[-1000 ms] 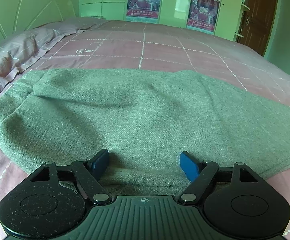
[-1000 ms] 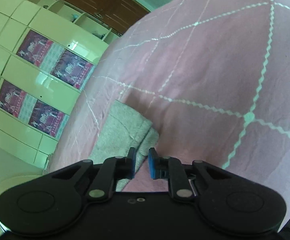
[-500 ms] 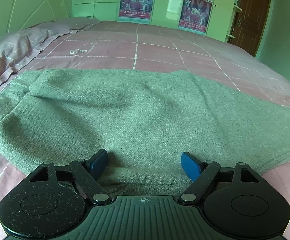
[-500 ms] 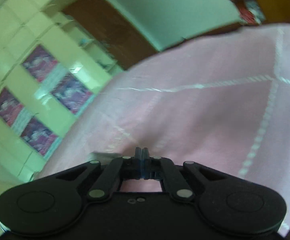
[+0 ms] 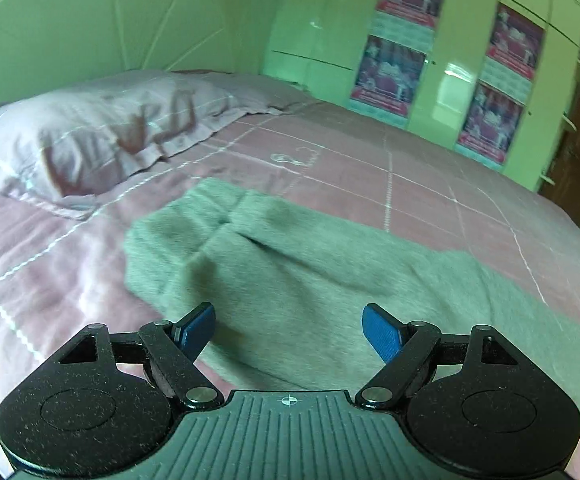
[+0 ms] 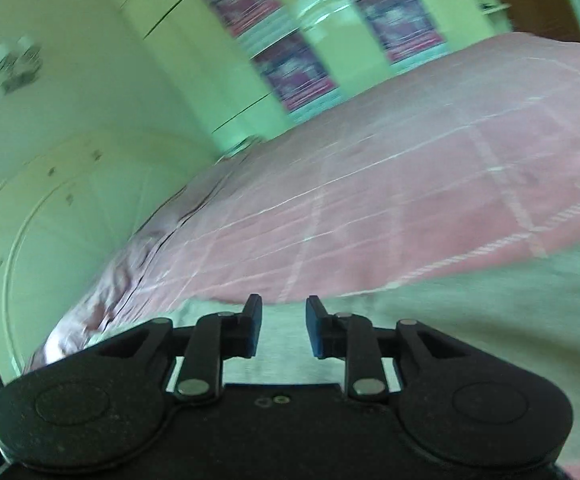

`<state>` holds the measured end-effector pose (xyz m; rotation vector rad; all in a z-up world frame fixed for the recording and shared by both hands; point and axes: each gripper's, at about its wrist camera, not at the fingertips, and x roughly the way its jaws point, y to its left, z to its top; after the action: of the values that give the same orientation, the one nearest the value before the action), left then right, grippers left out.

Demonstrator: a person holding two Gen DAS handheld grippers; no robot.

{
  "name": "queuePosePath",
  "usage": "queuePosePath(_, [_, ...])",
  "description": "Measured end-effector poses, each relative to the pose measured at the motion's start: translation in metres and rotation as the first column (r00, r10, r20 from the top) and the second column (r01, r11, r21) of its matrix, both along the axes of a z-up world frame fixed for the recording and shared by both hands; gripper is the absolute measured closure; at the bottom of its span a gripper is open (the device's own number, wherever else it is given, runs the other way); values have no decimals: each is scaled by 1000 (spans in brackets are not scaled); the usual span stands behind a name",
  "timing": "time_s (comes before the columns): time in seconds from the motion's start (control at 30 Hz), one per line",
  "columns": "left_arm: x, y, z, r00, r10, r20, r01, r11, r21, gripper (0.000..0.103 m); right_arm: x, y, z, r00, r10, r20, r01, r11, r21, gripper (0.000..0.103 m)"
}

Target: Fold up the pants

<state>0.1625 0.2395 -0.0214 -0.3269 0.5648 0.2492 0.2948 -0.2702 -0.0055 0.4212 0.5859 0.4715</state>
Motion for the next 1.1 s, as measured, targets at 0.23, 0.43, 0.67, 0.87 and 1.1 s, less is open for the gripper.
queuePosePath(0.23, [13, 66, -16, 995, 86, -56, -94, 984, -152, 23, 129, 183, -7, 931, 354, -88, -363, 921, -144, 57])
queuePosePath(0.43, [35, 78, -29, 994, 68, -80, -82, 980, -181, 48, 191, 241, -38, 886, 425, -186, -462, 845, -270, 64])
queuePosePath(0.67, [31, 82, -32, 997, 50, -67, -61, 983, -175, 52, 207, 258, -54, 798, 544, -259, -600, 756, -262, 102])
queuePosePath(0.87, [32, 82, -31, 997, 51, -64, -61, 985, -164, 55, 209, 269, -58, 779, 571, -261, -626, 736, -258, 94])
queuePosePath(1.1, [28, 94, -11, 999, 37, 10, -34, 984, -175, 74, 208, 264, -25, 823, 543, -165, -564, 815, -131, 103])
